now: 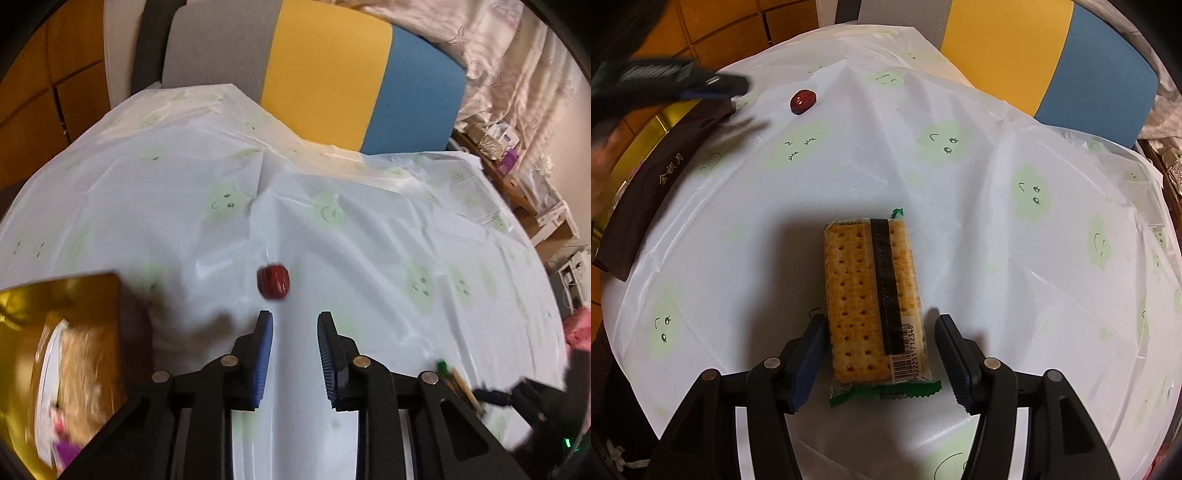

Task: Organize snacks
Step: 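Grasp the dried red date with the left tool while the right tool holds the crackers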

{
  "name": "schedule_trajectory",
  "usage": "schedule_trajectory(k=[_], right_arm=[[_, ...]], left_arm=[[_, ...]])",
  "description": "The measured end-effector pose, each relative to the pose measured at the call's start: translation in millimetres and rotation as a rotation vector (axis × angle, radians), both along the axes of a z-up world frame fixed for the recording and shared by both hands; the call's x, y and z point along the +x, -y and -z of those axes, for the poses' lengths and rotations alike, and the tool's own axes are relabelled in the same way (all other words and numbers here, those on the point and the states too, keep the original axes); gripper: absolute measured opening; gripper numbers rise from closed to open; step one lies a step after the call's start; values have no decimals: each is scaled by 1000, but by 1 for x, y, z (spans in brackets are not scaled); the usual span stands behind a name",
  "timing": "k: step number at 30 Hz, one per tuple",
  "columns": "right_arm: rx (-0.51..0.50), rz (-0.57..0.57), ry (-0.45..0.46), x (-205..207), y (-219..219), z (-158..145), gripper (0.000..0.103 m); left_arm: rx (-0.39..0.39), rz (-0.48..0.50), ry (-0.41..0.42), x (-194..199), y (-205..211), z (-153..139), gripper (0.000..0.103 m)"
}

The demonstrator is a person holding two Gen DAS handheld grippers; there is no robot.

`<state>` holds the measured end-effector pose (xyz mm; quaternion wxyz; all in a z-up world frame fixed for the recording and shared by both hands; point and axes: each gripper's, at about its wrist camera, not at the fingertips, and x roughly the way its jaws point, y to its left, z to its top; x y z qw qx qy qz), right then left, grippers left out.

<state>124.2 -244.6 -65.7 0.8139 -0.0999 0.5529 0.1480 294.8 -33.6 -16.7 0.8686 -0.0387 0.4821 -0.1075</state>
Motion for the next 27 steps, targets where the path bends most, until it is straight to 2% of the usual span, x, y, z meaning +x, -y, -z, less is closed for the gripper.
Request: schedule_trajectory(k=[7, 11, 13, 15, 21, 27], right_arm=[[8, 6, -8, 1, 1, 1, 62], [13, 7, -10, 2, 3, 1, 62], [13, 7, -11, 2, 3, 1, 62], [13, 7, -11, 2, 3, 0, 62], [13, 3, -9, 3, 3, -1, 62], [16, 4, -6, 2, 3, 1, 62]], left_arm=[[71, -5, -38, 45, 16, 25, 25], [108, -23, -67, 59, 17, 41, 25], [118, -1, -45, 57, 20, 45, 24], [124, 8, -26, 52, 22, 46, 24], [76, 17, 47, 14, 18, 26, 24], [86, 115, 144, -64, 43, 6, 24]])
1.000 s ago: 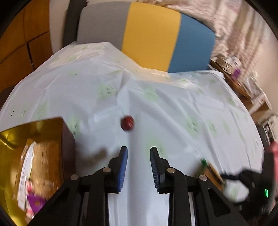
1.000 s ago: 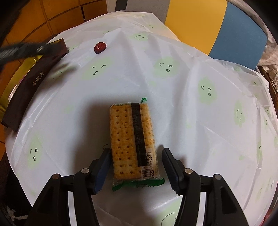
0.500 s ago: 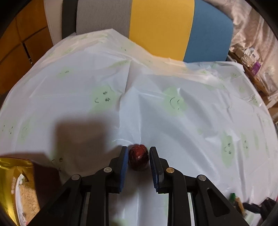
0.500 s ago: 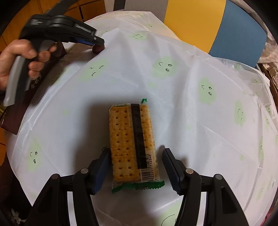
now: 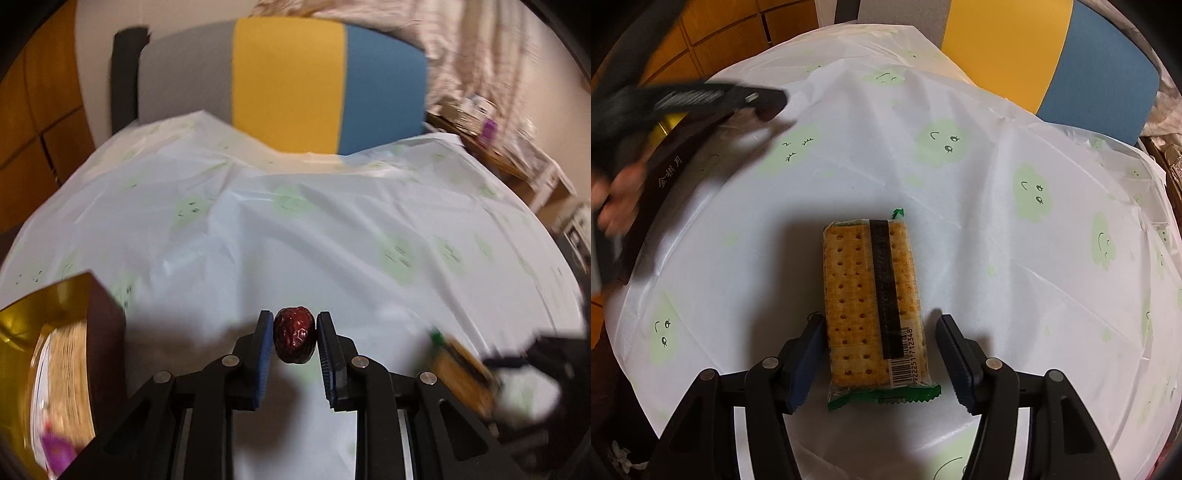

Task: Organize snacks
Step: 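Grasp the dried red date with the left tool while the right tool holds the crackers, then carry the red date into the gold tray and open the left tool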

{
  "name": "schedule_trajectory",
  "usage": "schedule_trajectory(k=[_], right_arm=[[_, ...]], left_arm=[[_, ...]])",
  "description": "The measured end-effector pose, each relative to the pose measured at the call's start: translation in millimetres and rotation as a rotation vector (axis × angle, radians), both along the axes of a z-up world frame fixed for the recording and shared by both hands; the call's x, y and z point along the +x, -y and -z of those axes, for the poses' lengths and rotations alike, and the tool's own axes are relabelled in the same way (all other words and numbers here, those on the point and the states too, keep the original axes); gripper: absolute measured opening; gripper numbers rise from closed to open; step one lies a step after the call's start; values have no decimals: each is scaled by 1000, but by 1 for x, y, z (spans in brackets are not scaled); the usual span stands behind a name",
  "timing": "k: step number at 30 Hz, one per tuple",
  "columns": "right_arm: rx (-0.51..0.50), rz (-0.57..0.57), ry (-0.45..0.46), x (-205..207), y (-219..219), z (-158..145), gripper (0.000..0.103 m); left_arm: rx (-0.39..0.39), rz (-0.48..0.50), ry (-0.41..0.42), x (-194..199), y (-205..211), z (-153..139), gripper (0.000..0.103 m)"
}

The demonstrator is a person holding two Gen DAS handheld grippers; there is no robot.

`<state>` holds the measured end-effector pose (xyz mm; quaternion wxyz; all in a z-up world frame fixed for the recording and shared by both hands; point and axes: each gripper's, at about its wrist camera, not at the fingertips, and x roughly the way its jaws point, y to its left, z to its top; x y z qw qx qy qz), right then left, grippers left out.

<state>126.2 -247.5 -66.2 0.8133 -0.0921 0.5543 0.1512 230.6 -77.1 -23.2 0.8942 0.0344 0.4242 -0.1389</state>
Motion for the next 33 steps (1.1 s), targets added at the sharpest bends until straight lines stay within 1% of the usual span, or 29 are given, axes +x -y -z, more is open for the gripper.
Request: schedule_trajectory(k=[2, 5, 9, 11, 13, 14, 15, 16, 18, 21, 25, 33], right_arm=[[2, 0, 2, 0, 0, 0, 62], [4, 0, 6, -1, 0, 1, 62], [5, -2, 12, -1, 1, 2, 63], [5, 1, 14, -1, 1, 2, 63], [4, 2, 17, -2, 2, 3, 63], [3, 3, 19, -2, 2, 3, 63], [2, 4, 21, -2, 2, 3, 63], [1, 4, 22, -2, 1, 2, 63], [-2, 7, 25, -2, 1, 2, 63], [-4, 10, 28, -3, 1, 2, 63], [-2, 9, 27, -3, 1, 2, 63], [8, 11, 23, -2, 3, 1, 66]], left_arm=[[-6, 18, 12, -29, 4, 2, 24], [-18, 25, -4, -64, 5, 12, 24], [20, 26, 14, -103, 9, 28, 24], [39, 25, 40, -120, 11, 37, 24], [70, 43, 99, -133, 15, 41, 24], [67, 51, 93, -133, 18, 44, 24], [54, 56, 68, -132, 18, 49, 24], [45, 48, 84, -134, 17, 52, 24], [55, 50, 105, -135, 18, 53, 24], [27, 38, 90, -133, 16, 53, 24], [47, 46, 118, -137, 17, 56, 24], [41, 45, 132, -138, 16, 58, 24]])
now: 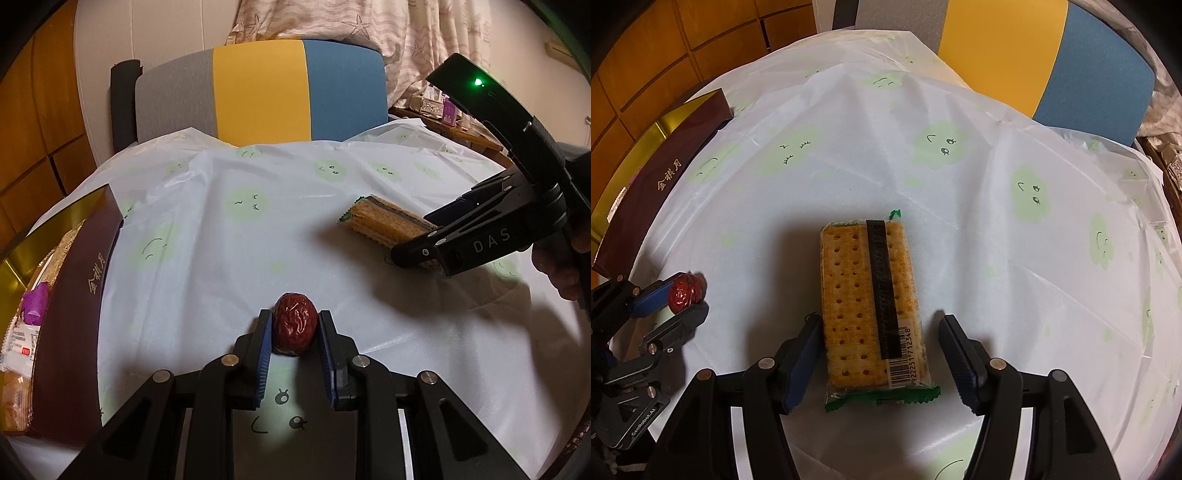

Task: Organize snacks
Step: 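Carry the red date into the gold tray and open the left tool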

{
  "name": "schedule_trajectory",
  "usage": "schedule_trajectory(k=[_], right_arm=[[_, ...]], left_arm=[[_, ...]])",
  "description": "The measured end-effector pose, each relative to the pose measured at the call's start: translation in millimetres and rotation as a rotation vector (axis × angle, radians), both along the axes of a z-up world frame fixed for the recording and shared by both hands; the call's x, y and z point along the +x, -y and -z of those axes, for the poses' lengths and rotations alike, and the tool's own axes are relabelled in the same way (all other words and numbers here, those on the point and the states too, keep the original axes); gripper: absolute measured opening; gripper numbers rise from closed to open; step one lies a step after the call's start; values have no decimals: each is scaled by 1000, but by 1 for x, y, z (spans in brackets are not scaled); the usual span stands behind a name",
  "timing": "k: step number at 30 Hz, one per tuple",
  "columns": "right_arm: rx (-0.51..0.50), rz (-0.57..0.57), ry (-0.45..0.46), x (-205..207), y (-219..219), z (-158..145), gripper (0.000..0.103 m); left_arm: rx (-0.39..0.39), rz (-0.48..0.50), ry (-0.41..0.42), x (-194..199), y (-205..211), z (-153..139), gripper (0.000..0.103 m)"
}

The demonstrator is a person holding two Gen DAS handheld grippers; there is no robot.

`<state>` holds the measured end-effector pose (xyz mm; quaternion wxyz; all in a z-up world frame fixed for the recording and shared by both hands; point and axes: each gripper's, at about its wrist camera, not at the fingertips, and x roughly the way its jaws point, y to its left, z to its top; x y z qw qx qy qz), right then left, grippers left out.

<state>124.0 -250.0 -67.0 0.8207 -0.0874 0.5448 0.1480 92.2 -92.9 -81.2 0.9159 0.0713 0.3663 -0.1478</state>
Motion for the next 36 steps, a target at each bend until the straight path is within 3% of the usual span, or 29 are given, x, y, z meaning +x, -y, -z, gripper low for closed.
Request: schedule_trajectory(k=[6, 16, 17, 20, 23, 29, 36], right_arm=[[-8, 11, 3, 2, 1, 1, 72], [-39, -4, 38, -1, -3, 1, 72], [-44, -6, 45, -1, -4, 1, 71], [-25, -36, 47, -6, -8, 0, 48], [-57, -58, 78, -10, -14, 1, 48], [-11, -38, 73, -8, -5, 2, 49], [-17, -48, 88, -10, -4, 4, 49]], left_arm=[[1, 0, 6, -2, 0, 0, 24], [-1, 0, 9, -2, 0, 0, 24], [-2, 0, 9, -2, 0, 0, 24], [-4, -1, 7, -2, 0, 0, 24], [-8, 1, 1, -1, -1, -1, 24], [-4, 20, -35, 2, -2, -5, 24], [-65, 46, -75, -10, -8, -19, 24]])
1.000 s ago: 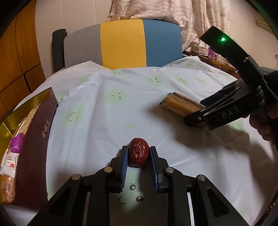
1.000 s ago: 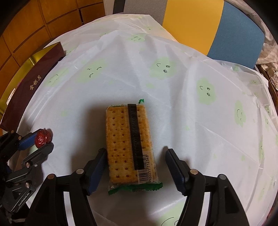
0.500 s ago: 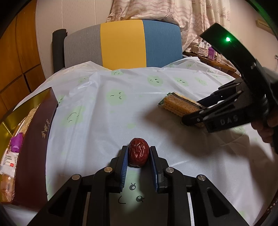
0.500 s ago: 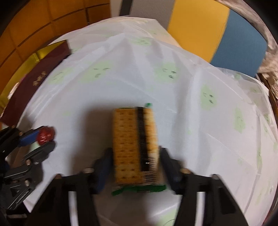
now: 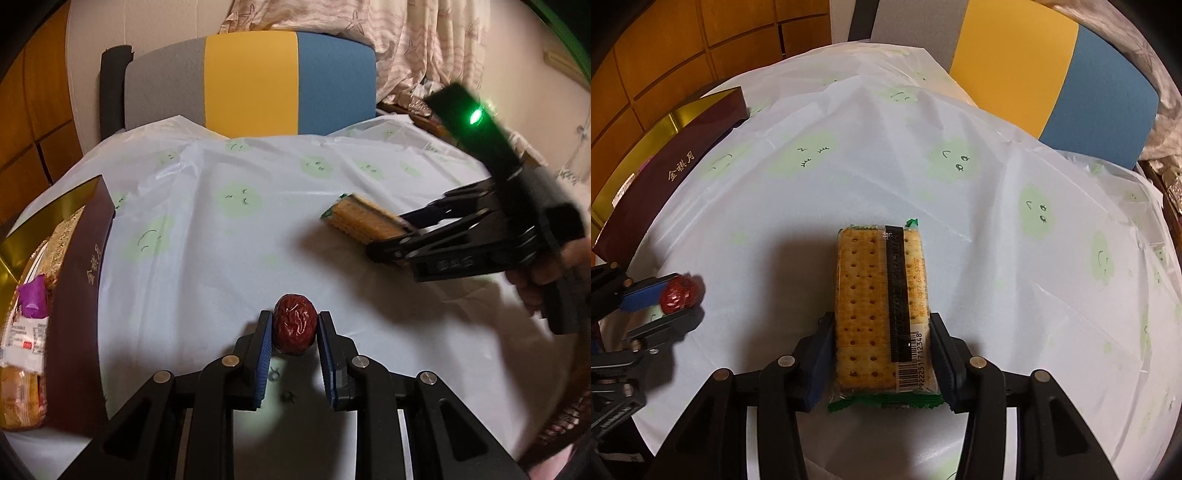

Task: Organize snacks
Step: 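Carry the red date into the gold tray and open the left tool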

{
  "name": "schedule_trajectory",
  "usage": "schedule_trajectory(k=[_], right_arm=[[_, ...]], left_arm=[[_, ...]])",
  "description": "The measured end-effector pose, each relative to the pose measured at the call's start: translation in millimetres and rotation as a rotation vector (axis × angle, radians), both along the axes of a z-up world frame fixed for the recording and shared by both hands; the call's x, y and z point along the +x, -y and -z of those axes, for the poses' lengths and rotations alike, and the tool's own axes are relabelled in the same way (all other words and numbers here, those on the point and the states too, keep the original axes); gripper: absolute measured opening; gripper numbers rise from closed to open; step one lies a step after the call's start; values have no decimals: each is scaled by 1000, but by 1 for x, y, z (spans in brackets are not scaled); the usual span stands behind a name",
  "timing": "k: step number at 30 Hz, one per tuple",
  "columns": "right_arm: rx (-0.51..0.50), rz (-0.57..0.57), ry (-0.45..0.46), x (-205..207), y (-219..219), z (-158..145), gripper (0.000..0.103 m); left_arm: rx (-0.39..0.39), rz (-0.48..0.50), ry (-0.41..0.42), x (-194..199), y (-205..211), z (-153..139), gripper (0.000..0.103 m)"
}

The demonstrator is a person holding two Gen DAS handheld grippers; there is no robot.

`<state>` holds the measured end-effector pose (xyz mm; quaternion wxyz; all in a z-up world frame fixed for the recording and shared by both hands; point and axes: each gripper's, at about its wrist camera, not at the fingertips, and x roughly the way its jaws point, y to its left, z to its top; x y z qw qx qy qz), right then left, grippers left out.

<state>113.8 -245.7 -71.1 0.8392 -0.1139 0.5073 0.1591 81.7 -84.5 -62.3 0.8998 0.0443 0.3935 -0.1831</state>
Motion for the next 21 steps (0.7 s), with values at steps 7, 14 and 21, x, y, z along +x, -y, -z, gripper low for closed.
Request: schedule_trajectory(k=[7, 14, 21], right_arm=[[-35, -19, 29, -6, -7, -1, 49], [-43, -18, 34, -6, -8, -2, 49], [-47, -17, 36, -6, -9, -2, 49]], left_arm=[[-82, -38, 41, -15, -36, -43, 24], [-179, -238, 50, -6, -114, -75, 24], [-208, -456, 19, 12, -199, -77, 24]])
